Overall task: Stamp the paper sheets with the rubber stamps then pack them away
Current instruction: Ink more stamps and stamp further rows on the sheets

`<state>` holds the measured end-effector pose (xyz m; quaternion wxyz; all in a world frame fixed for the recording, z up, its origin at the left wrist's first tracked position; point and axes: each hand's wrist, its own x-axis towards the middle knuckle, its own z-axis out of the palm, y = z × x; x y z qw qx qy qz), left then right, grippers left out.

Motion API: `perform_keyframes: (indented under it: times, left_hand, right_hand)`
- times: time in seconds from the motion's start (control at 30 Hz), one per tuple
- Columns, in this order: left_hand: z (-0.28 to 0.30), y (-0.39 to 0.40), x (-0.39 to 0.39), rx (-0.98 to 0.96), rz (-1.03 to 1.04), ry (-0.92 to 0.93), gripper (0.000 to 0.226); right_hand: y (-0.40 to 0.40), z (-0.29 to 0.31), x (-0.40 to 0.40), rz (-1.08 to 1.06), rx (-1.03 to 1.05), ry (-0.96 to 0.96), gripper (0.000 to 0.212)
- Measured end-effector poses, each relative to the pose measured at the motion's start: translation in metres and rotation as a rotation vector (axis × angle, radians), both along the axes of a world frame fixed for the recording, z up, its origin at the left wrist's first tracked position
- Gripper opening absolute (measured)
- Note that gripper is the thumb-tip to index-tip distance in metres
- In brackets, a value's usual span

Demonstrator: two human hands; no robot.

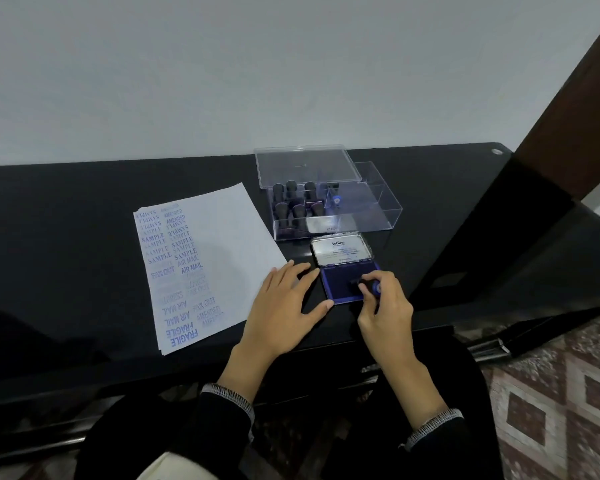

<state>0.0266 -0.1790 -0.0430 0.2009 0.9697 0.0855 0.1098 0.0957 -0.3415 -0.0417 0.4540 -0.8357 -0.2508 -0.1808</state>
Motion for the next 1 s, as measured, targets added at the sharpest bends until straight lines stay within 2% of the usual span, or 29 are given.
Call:
perform_keyframes:
  times: [0.33, 0.57, 0.7, 0.83, 0.9, 1.0]
  left_hand:
    - [0.000, -0.001, 0.000, 0.001, 0.002, 0.001, 0.065]
    - [-0.001, 0.000, 0.001, -0.003, 0.001, 0.011, 0.065]
    - [-0.001, 0.000, 0.000, -0.007, 0.001, 0.008, 0.065]
    - [0.001, -0.001, 0.000, -0.023, -0.006, 0.011, 0.064]
    - [0.002, -0.002, -0.001, -0.111, -0.010, -0.024, 0.059]
    - [0.009, -0.002, -0.006, -0.393, 0.081, -0.173, 0.038]
  right_hand:
    - [0.012, 0.011, 0.012, 0.046, -0.073, 0.062, 0.030]
    - [0.020, 0.028, 0.025, 0.102, -0.197, 0.244, 0.031]
    - [0.024, 0.037, 0.034, 0.137, -0.338, 0.307, 0.027]
    - [0.021, 0.026, 0.026, 0.098, -0.220, 0.280, 0.034]
    - [0.019, 0.019, 0.018, 0.069, -0.141, 0.246, 0.034]
    - [0.018, 0.013, 0.009, 0.032, -0.094, 0.153, 0.033]
